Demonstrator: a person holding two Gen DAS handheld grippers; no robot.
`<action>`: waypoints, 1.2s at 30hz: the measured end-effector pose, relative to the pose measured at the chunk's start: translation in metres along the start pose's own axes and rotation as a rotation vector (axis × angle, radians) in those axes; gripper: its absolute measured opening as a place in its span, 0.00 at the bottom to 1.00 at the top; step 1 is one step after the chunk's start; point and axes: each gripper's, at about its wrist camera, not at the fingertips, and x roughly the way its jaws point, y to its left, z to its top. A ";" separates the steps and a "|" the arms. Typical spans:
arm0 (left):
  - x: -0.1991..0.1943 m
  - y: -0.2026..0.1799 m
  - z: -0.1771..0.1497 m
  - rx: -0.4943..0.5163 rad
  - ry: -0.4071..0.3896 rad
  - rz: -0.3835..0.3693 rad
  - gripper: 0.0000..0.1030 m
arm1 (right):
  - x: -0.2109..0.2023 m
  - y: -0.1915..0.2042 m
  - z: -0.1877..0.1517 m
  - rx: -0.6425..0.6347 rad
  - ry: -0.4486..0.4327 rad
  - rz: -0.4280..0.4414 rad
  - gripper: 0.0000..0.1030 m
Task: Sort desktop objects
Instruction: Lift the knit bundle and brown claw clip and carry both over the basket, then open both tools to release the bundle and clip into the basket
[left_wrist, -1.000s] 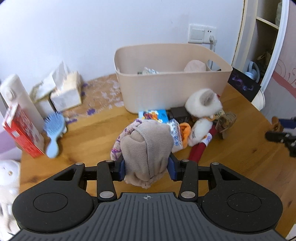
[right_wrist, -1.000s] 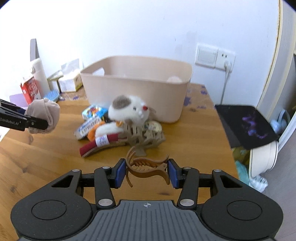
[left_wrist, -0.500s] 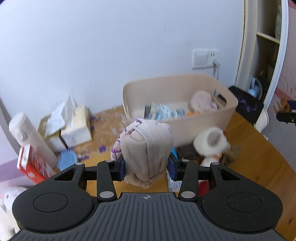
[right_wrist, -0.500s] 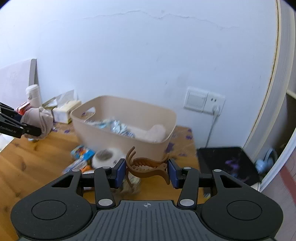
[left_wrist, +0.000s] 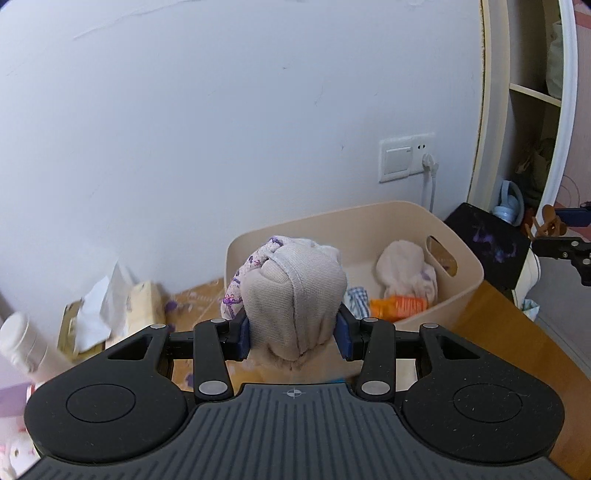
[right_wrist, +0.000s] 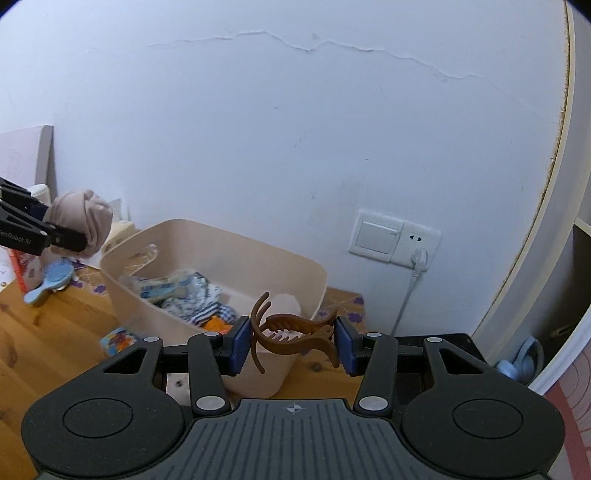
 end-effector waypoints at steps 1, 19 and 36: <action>0.005 -0.001 0.004 0.006 0.000 -0.003 0.43 | 0.004 0.000 0.002 0.000 0.001 0.000 0.44; 0.113 -0.020 0.025 -0.016 0.126 0.003 0.43 | 0.112 0.012 0.028 -0.009 0.073 0.074 0.44; 0.149 -0.021 0.009 -0.079 0.235 0.039 0.57 | 0.169 0.026 0.006 0.006 0.214 0.176 0.55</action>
